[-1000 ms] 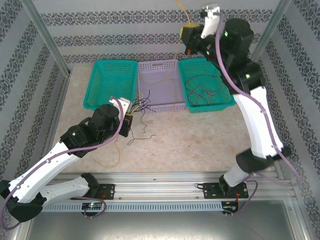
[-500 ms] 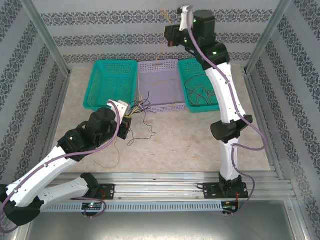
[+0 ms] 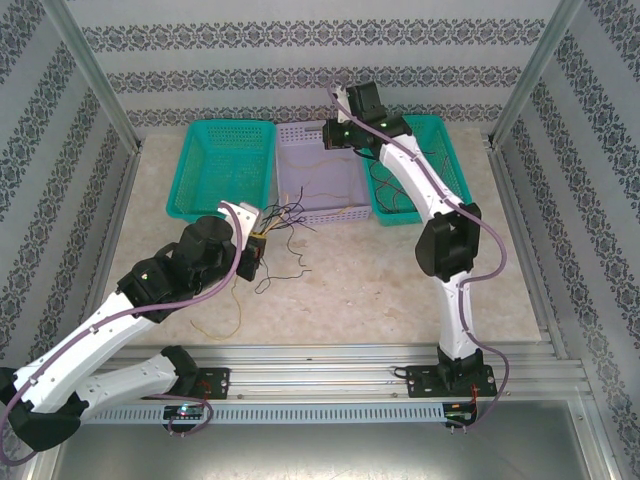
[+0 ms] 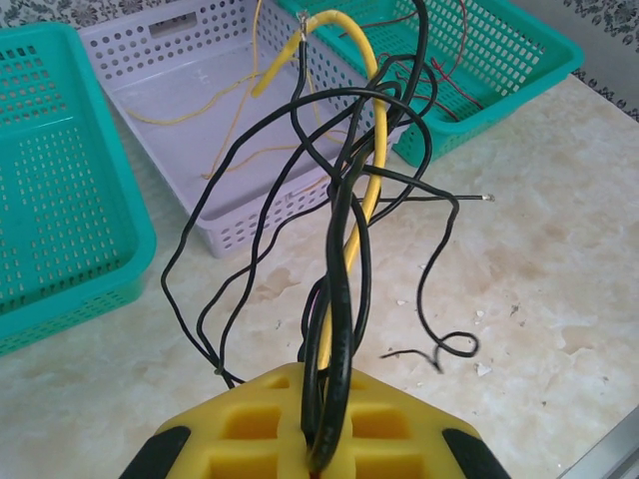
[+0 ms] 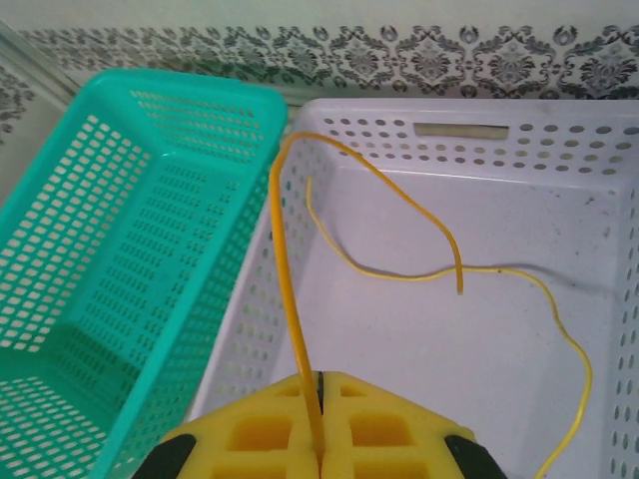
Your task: Untangle the cables
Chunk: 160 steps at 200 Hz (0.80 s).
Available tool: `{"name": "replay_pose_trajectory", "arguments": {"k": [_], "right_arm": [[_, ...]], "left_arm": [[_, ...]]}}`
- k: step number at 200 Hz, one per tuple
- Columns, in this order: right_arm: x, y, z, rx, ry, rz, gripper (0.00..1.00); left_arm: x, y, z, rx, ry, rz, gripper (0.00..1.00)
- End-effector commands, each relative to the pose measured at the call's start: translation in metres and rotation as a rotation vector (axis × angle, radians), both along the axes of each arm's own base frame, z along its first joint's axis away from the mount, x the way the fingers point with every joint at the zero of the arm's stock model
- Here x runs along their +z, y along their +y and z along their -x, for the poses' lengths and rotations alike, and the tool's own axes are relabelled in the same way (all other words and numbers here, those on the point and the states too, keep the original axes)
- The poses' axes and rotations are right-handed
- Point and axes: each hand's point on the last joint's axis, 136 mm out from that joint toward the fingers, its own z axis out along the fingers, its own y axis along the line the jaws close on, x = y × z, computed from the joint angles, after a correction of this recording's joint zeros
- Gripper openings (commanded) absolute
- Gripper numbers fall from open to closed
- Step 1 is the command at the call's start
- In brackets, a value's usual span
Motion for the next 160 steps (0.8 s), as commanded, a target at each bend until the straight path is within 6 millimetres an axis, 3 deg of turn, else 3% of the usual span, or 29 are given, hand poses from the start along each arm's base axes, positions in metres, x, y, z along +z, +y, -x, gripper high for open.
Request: {"name": "replay_pose_trajectory", "arguments": {"k": [1, 9, 23, 40, 50, 75, 91, 108, 125, 144, 160], "right_arm": [[-0.006, 0.004, -0.008, -0.007, -0.013, 0.035, 0.09], [-0.01, 0.005, -0.007, -0.005, 0.004, 0.043, 0.17], [-0.012, 0.007, -0.005, 0.011, 0.016, 0.049, 0.2], [-0.001, 0.007, -0.002, 0.011, -0.001, 0.041, 0.31], [0.011, 0.004, 0.0, 0.0, -0.023, 0.041, 0.4], [0.048, -0.003, 0.01, -0.005, -0.081, 0.022, 0.45], [0.075, -0.005, 0.026, 0.021, -0.114, 0.0, 0.47], [0.097, -0.002, 0.053, 0.065, -0.159, -0.052, 0.47], [0.122, 0.005, 0.095, 0.145, -0.228, -0.154, 0.51], [0.126, 0.003, 0.146, 0.21, -0.269, -0.208, 0.54], [0.116, -0.002, 0.185, 0.248, -0.288, -0.228, 0.56]], "left_arm": [[0.008, -0.005, -0.005, -0.01, -0.024, 0.029, 0.0], [0.007, -0.006, -0.006, -0.012, -0.021, 0.027, 0.0], [0.006, -0.006, -0.006, -0.012, -0.019, 0.026, 0.0], [0.006, -0.007, -0.006, -0.011, -0.016, 0.026, 0.0], [0.005, -0.007, -0.006, -0.011, -0.013, 0.026, 0.0], [0.0, -0.01, -0.008, -0.014, 0.01, 0.015, 0.0], [-0.004, -0.013, -0.009, -0.017, 0.025, 0.013, 0.0], [-0.006, -0.016, -0.011, -0.016, 0.041, 0.019, 0.0], [-0.006, -0.021, -0.014, -0.009, 0.063, 0.036, 0.0], [-0.007, -0.027, -0.019, 0.012, 0.092, 0.065, 0.0], [-0.01, -0.033, -0.024, 0.027, 0.127, 0.078, 0.0]]}}
